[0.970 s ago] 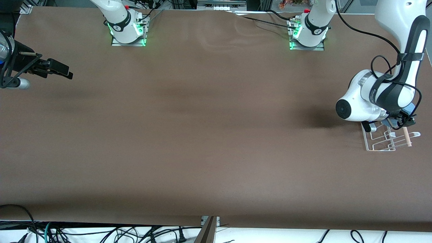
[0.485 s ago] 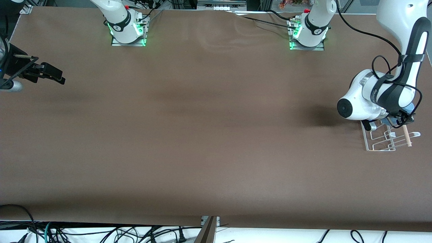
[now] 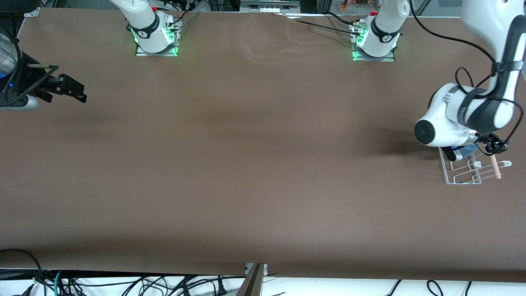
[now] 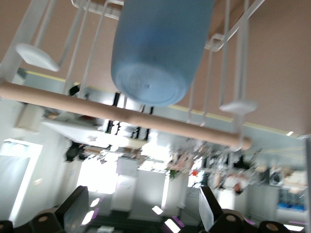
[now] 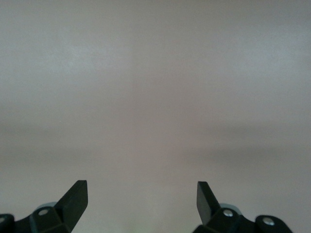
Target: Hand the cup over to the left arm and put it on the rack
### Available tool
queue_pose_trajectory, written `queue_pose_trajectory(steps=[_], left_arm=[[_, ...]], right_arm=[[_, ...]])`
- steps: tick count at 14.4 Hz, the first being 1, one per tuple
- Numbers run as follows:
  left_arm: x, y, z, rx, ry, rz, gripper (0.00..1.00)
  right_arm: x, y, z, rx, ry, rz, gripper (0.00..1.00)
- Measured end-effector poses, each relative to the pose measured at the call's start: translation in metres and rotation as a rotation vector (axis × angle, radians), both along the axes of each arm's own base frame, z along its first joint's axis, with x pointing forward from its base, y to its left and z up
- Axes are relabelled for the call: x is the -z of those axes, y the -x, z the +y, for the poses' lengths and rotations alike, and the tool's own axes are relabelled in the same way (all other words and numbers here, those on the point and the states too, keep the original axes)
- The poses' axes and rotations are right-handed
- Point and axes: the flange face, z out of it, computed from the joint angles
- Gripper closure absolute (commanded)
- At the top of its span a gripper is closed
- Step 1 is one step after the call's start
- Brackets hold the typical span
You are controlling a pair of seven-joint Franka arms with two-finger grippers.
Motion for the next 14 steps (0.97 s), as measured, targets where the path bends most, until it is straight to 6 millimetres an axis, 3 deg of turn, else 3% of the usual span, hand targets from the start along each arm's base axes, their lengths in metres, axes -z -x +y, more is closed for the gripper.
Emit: queue_pose_trajectory(steps=[4, 7, 11, 14], left_arm=[[-0.065, -0.023, -0.012, -0.296, 0.231, -0.173, 0.0], [-0.115, -0.039, -0.035, -0.502, 0.421, -0.312, 0.0], [-0.198, -0.063, -0.091, -0.588, 0.652, -0.474, 0.0], [-0.246, -0.067, -0.106, -0.622, 0.735, -0.557, 0.0]], right_arm=[[-0.005, -0.001, -0.002, 0.004, 0.002, -0.01, 0.01], [-0.003, -0.002, -0.005, 0.009, 0.003, -0.006, 0.01], [0.0, -0.003, -0.005, 0.009, 0.003, -0.002, 0.01], [0.001, -0.003, -0.005, 0.009, 0.003, -0.001, 0.01]])
